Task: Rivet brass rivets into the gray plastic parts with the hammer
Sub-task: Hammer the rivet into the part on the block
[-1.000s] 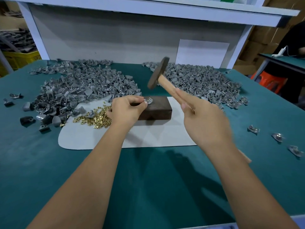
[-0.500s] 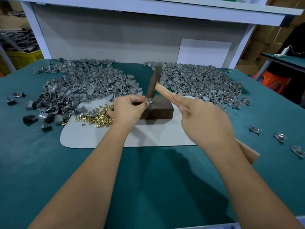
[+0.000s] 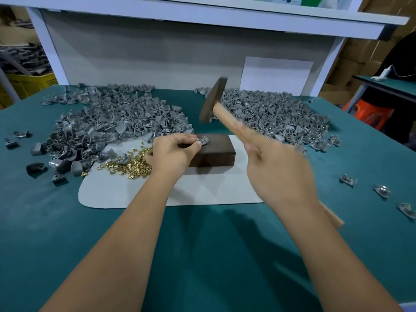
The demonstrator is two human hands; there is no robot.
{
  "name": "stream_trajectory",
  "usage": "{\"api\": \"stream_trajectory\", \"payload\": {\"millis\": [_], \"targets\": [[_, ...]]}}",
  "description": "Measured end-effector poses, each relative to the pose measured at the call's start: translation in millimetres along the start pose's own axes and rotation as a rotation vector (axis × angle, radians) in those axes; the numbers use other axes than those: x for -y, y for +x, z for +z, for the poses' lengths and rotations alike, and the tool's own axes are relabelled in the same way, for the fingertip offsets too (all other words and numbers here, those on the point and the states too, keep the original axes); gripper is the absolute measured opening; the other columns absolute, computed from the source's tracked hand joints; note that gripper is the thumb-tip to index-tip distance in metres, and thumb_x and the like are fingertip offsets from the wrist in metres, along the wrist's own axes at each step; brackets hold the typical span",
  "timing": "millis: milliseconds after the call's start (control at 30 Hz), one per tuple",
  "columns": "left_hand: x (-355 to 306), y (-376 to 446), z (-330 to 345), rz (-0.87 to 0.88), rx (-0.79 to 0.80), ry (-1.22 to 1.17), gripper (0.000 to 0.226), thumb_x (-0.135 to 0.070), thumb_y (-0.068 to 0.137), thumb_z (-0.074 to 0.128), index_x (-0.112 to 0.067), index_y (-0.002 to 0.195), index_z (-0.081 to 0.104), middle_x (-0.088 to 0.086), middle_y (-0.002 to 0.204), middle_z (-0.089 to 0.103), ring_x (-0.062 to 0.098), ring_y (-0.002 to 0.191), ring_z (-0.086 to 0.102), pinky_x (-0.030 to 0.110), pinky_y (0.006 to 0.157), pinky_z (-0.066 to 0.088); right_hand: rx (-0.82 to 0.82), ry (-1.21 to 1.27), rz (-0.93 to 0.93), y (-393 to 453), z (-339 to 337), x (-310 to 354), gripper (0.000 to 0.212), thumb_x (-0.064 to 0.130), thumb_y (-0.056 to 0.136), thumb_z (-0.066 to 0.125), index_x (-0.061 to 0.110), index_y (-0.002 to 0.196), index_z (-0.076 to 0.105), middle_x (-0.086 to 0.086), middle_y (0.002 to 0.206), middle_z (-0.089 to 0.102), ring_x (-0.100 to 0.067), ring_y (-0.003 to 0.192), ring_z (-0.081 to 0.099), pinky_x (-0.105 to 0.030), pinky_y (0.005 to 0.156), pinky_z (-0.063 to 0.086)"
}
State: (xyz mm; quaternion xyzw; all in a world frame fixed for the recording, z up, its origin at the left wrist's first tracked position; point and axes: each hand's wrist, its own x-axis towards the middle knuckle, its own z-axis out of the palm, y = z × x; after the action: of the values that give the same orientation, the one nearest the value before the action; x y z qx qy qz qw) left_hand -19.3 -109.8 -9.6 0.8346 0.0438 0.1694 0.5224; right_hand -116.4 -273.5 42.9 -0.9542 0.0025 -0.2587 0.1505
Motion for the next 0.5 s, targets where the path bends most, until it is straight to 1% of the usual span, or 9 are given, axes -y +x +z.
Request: {"api": "stream_trajectory", "payload": {"millis": [67, 100, 133, 200, 267, 333, 367, 400, 500], "targets": [[1.0, 0.7, -1.6, 0.022, 0.036, -0.014, 0.023, -0.038, 0.081, 0.077, -0.045, 0.063, 0.065, -0.030, 0.088, 0.065, 0.003, 0.111, 0.059, 0.047, 0.109, 0.032, 0.058, -0.029, -0.042, -5.1, 3.0, -0.8, 0.068, 0.030, 0.095, 0.045, 0.074, 0.120, 0.000, 0.006, 0.057, 0.042, -0.027, 0.060, 0.046, -0.033, 0.055, 0.035], [0.8, 0.4, -2.2, 0.028, 0.044, -0.014, 0.022, -0.038, 0.081, 0.076, -0.045, 0.063, 0.065, -0.029, 0.090, 0.066, 0.004, 0.110, 0.059, 0.048, 0.108, 0.034, 0.071, -0.017, -0.022, -3.8, 3.0, -3.7, 0.069, 0.030, 0.095, 0.045, 0.075, 0.117, -0.002, 0.004, 0.062, 0.051, -0.027, 0.062, 0.048, -0.033, 0.056, 0.037], [0.4, -0.2, -2.6, 0.029, 0.038, -0.010, 0.022, -0.039, 0.081, 0.076, -0.045, 0.064, 0.065, -0.029, 0.090, 0.066, 0.004, 0.110, 0.059, 0.048, 0.108, 0.034, 0.086, 0.004, 0.015, 0.8, 3.0, -7.5, 0.064, 0.032, 0.095, 0.045, 0.075, 0.119, 0.005, 0.003, 0.072, 0.061, -0.026, 0.065, 0.051, -0.033, 0.057, 0.039], [-0.7, -1.5, -3.0, 0.029, 0.022, 0.011, 0.021, -0.042, 0.081, 0.075, -0.045, 0.064, 0.065, -0.030, 0.089, 0.066, 0.003, 0.111, 0.057, 0.047, 0.108, 0.032, 0.108, 0.066, 0.098, 10.7, 4.2, -13.4, 0.046, 0.035, 0.094, 0.045, 0.067, 0.124, 0.030, 0.010, 0.091, 0.067, -0.021, 0.071, 0.056, -0.032, 0.060, 0.041], [-1.6, -1.7, -3.1, 0.029, 0.016, 0.021, 0.020, -0.044, 0.081, 0.075, -0.045, 0.064, 0.065, -0.030, 0.090, 0.065, 0.004, 0.111, 0.057, 0.047, 0.108, 0.031, 0.073, 0.155, 0.175, 21.0, 9.1, -18.0, 0.034, 0.037, 0.095, 0.045, 0.053, 0.125, 0.046, 0.014, 0.087, 0.063, -0.014, 0.067, 0.055, -0.029, 0.056, 0.038], [-0.6, -0.9, -3.5, 0.027, 0.025, 0.007, 0.020, -0.043, 0.082, 0.074, -0.045, 0.064, 0.065, -0.028, 0.093, 0.067, 0.007, 0.112, 0.057, 0.049, 0.108, 0.033, 0.032, 0.178, 0.228, 34.1, 17.5, -21.0, 0.020, 0.037, 0.096, 0.044, 0.034, 0.112, 0.057, 0.012, 0.075, 0.058, -0.010, 0.063, 0.052, -0.027, 0.050, 0.033], [0.1, -0.5, -3.7, 0.028, 0.028, -0.008, 0.021, -0.043, 0.082, 0.074, -0.046, 0.063, 0.066, -0.027, 0.094, 0.068, 0.008, 0.111, 0.058, 0.049, 0.108, 0.034, 0.035, 0.160, 0.260, 40.5, 23.3, -21.8, 0.019, 0.037, 0.097, 0.044, 0.025, 0.101, 0.057, 0.009, 0.071, 0.055, -0.013, 0.062, 0.051, -0.027, 0.048, 0.030], [0.3, -0.5, -4.0, 0.029, 0.032, -0.023, 0.022, -0.043, 0.082, 0.074, -0.046, 0.062, 0.066, -0.028, 0.094, 0.069, 0.009, 0.111, 0.059, 0.050, 0.108, 0.035, 0.055, 0.137, 0.296, 46.0, 29.0, -22.5, 0.023, 0.037, 0.098, 0.043, 0.020, 0.092, 0.055, 0.005, 0.070, 0.054, -0.017, 0.061, 0.051, -0.028, 0.047, 0.028], [1.2, 1.9, -3.6, 0.026, 0.054, -0.053, 0.024, -0.041, 0.084, 0.073, -0.046, 0.061, 0.067, -0.029, 0.094, 0.069, 0.009, 0.111, 0.059, 0.049, 0.109, 0.035, 0.135, 0.073, 0.366, 50.1, 46.9, -24.3, 0.029, 0.035, 0.098, 0.042, 0.013, 0.080, 0.050, -0.004, 0.071, 0.054, -0.028, 0.065, 0.051, -0.029, 0.049, 0.028]]}}
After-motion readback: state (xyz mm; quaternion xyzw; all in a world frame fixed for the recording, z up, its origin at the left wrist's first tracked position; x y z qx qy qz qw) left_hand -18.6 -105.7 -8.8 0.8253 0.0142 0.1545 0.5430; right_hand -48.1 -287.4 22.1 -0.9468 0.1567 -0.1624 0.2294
